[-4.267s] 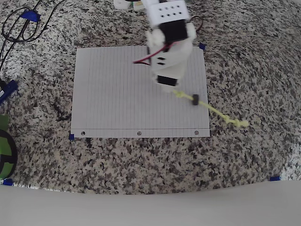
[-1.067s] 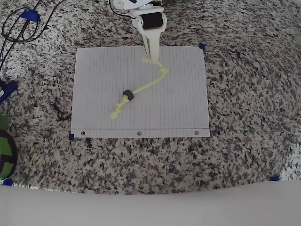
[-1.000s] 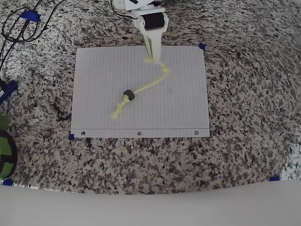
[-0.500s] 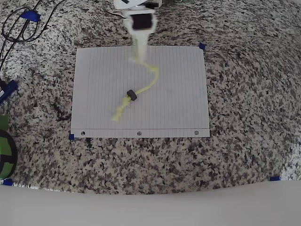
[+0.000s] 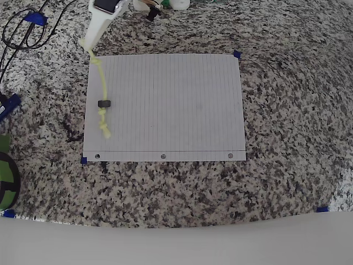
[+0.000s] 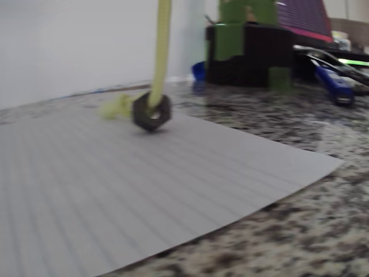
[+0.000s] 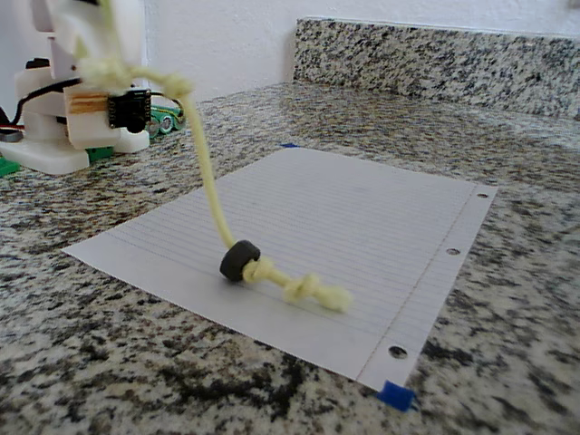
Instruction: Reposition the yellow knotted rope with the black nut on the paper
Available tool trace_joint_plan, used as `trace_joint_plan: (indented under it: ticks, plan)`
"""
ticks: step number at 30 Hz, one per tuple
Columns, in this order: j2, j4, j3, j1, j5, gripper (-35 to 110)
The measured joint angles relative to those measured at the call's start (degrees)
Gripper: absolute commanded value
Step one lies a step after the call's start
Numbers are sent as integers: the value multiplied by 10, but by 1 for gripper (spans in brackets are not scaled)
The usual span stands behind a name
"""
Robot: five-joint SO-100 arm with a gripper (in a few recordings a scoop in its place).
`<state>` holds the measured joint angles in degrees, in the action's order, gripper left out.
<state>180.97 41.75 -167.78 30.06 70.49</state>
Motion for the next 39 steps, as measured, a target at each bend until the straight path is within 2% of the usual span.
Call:
trace_joint_plan:
  ticks: [12, 16, 20, 23, 25, 34, 39]
  plan:
    - [10, 28, -34, -338, -4, 0]
    - [-9, 25, -65, -381, -4, 0]
    - [-11, 24, -86, -406, -4, 3]
    - [-8, 24, -91, -408, -4, 31]
    - [-12, 25, -95, -408, -4, 43]
    - [-16, 18, -98, -410, -4, 46]
    - [-31, -22, -98, -388, -4, 42]
